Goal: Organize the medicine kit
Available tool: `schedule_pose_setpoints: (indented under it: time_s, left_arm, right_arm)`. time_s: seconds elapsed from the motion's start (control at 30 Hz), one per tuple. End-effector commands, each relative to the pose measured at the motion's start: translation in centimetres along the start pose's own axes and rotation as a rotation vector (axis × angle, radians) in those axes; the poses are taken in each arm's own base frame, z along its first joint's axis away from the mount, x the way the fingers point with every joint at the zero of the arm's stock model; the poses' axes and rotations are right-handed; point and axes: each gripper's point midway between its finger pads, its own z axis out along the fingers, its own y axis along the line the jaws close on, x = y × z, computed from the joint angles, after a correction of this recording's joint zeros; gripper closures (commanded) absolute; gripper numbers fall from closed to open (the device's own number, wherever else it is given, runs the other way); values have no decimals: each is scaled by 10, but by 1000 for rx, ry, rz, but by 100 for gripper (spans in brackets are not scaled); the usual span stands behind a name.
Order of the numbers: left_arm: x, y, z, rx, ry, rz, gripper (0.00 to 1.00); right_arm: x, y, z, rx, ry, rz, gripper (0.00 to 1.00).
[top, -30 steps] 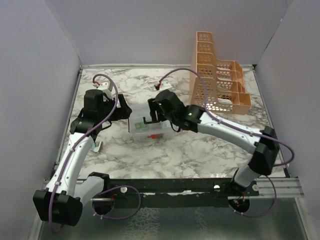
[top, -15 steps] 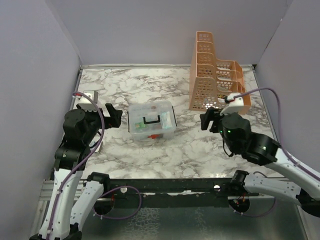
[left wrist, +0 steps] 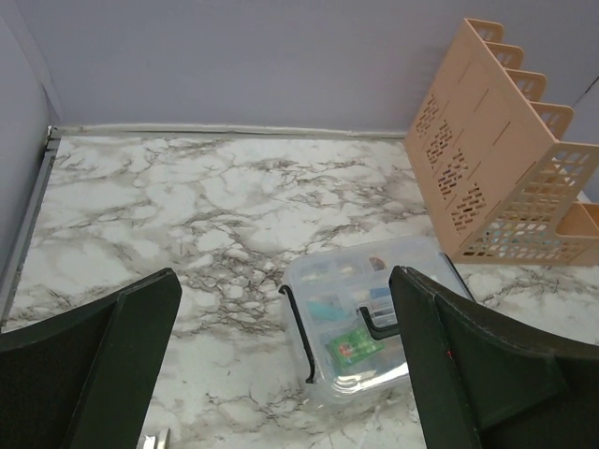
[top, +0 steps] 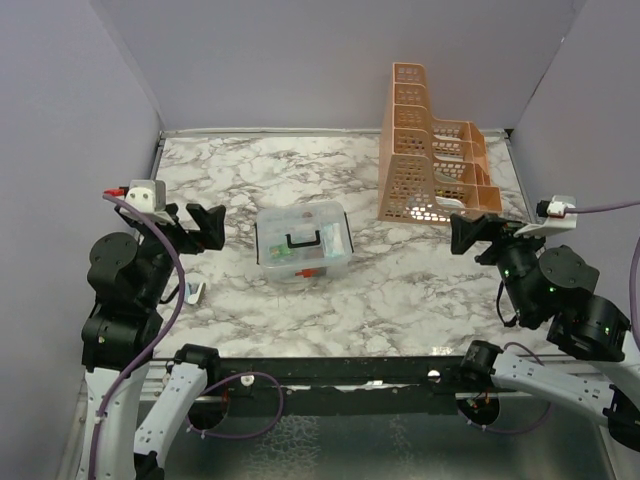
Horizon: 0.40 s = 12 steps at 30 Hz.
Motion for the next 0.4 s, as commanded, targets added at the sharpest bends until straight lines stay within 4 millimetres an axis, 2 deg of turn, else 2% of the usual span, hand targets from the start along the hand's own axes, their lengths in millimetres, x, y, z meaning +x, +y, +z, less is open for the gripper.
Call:
schedule_pose_setpoints:
  time_s: [0.0, 0.37]
  left_arm:
    - [-5, 5, -8, -27, -15, 24, 1]
    - [0, 4, -9, -19, -13, 26, 1]
  right_arm:
    - [-6, -10, -3, 42, -3, -26, 2]
    - [-1, -8, -4, 17, 2, 4, 0]
